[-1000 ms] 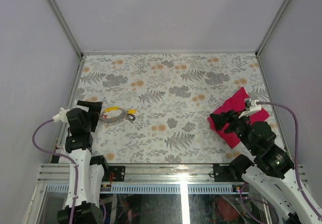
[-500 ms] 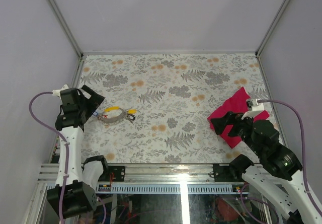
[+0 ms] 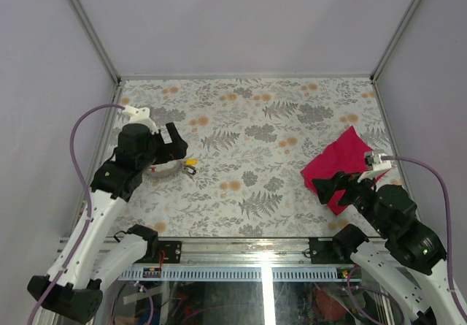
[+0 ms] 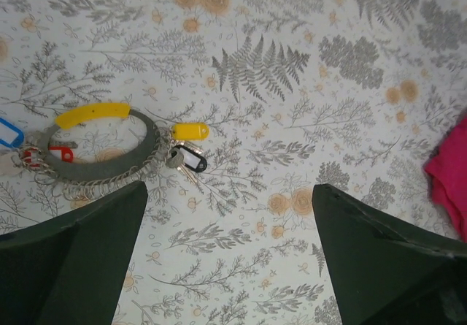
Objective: Put the keys on the keyring
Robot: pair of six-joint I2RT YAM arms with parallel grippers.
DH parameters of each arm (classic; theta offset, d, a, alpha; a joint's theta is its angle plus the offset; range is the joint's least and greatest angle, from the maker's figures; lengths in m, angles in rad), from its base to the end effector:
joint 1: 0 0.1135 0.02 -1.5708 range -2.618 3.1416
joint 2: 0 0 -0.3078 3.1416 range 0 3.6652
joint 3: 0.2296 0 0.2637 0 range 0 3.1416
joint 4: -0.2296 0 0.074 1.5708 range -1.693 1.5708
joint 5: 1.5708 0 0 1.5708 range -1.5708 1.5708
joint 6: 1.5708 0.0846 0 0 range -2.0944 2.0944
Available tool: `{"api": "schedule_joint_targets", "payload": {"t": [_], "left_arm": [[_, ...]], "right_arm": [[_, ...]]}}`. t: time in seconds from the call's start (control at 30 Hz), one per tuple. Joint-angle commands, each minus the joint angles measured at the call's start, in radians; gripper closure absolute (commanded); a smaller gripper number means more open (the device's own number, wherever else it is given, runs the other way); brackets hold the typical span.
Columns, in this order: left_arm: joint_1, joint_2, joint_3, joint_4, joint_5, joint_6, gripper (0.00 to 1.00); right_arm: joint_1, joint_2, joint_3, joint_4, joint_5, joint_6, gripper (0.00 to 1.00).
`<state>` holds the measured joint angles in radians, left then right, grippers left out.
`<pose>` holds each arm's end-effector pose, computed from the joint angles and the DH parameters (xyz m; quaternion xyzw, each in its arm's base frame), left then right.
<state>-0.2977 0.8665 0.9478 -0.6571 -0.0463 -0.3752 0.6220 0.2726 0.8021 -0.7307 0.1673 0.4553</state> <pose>0.1969 -0.0563 0.3424 -0.0451 0.8775 -0.1383 0.4571 0.0644 0.0288 0.3464 -0.0116 0.7736 0.2678 0.5743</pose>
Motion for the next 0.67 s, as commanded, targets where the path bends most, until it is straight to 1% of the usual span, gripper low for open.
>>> {"api": "schedule_joint_targets", "payload": {"t": [0.0,0.17,0.3,0.63], "left_arm": [[-0.004,-0.134,-0.045,0.102,-0.055,-0.015,0.00],[-0.005,-0.249,-0.127,0.132,-0.136,-0.039,0.00],[-0.004,-0.306,-0.166,0.134,-0.142,-0.023,0.00],[-0.004,-0.325,-0.185,0.137,-0.149,-0.014,0.00]], "right_arm": [[0.005,-0.072,0.017,0.027,0.058,-0.008,0.01],[0.005,-0.113,-0.001,0.036,0.069,-0.004,0.01],[0.005,-0.118,-0.009,0.037,0.075,0.000,0.01],[0.005,-0.102,-0.012,0.037,0.077,0.000,0.01]]}}
